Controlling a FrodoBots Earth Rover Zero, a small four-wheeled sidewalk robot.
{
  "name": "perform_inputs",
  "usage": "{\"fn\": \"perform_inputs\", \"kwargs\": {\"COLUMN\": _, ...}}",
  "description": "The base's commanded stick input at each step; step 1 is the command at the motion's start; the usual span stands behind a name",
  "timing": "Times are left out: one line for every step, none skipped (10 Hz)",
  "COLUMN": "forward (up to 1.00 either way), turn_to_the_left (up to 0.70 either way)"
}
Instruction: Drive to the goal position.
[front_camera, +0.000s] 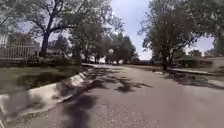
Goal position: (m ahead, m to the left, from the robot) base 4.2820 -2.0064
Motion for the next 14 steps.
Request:
{"fn": "perform_inputs", "kwargs": {"forward": 0.70, "turn_to_the_left": 0.00}}
{"fn": "perform_inputs", "kwargs": {"forward": 0.70, "turn_to_the_left": 0.00}}
{"fn": "perform_inputs", "kwargs": {"forward": 0.70, "turn_to_the_left": 0.00}}
{"fn": "perform_inputs", "kwargs": {"forward": 0.70, "turn_to_the_left": 0.00}}
{"fn": "perform_inputs", "kwargs": {"forward": 0.70, "turn_to_the_left": 0.00}}
{"fn": "perform_inputs", "kwargs": {"forward": 0.70, "turn_to_the_left": 0.00}}
{"fn": "perform_inputs", "kwargs": {"forward": 0.70, "turn_to_the_left": 0.00}}
{"fn": "perform_inputs", "kwargs": {"forward": 0.70, "turn_to_the_left": 0.00}}
{"fn": "perform_inputs", "kwargs": {"forward": 0.70, "turn_to_the_left": 0.00}}
{"fn": "perform_inputs", "kwargs": {"forward": 0.70, "turn_to_the_left": 0.00}}
{"fn": "perform_inputs", "kwargs": {"forward": 0.70, "turn_to_the_left": 0.00}}
{"fn": "perform_inputs", "kwargs": {"forward": 0.70, "turn_to_the_left": 0.00}}
{"fn": "perform_inputs", "kwargs": {"forward": 0.70, "turn_to_the_left": 0.00}}
{"fn": "perform_inputs", "kwargs": {"forward": 0.70, "turn_to_the_left": 0.00}}
